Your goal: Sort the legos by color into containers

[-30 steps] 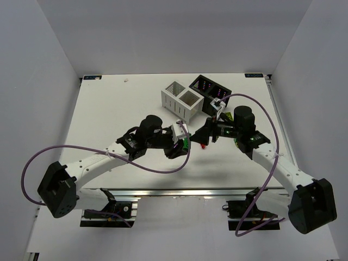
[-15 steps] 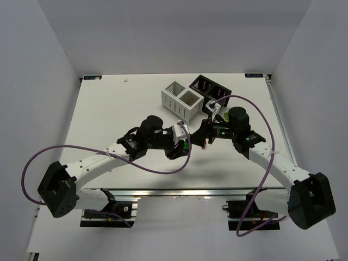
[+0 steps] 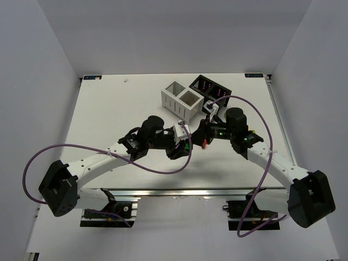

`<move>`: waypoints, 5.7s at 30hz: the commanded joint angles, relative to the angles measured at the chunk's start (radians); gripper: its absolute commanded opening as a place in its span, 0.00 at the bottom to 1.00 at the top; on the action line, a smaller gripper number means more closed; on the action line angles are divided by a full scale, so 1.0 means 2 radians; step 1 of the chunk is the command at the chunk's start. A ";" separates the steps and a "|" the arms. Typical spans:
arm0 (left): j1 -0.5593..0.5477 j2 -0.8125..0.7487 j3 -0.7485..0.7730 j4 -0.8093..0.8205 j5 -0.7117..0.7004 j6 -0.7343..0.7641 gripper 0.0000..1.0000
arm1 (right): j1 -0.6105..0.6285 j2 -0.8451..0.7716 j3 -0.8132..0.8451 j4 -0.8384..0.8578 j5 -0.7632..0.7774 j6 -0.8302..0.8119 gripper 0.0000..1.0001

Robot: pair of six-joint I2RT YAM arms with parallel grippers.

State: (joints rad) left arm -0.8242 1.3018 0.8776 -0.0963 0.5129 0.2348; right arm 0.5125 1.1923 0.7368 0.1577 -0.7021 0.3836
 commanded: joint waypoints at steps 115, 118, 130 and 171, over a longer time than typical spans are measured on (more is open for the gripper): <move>-0.051 -0.107 -0.041 0.009 -0.010 -0.005 0.39 | -0.057 -0.017 0.172 -0.274 -0.255 -0.447 0.88; -0.051 -0.128 -0.056 0.017 -0.007 -0.009 0.39 | -0.059 0.021 0.227 -0.385 -0.292 -0.544 0.86; -0.056 -0.151 -0.063 0.024 0.000 -0.008 0.39 | -0.045 0.215 0.386 -0.733 -0.355 -0.821 0.68; -0.059 -0.161 -0.065 0.024 -0.023 0.001 0.39 | 0.010 0.224 0.397 -0.732 -0.352 -0.779 0.15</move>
State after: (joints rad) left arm -0.9379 1.0023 0.7502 -0.0746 0.4572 0.2356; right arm 0.5316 1.6653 1.4944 -1.3052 -1.3937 -1.1728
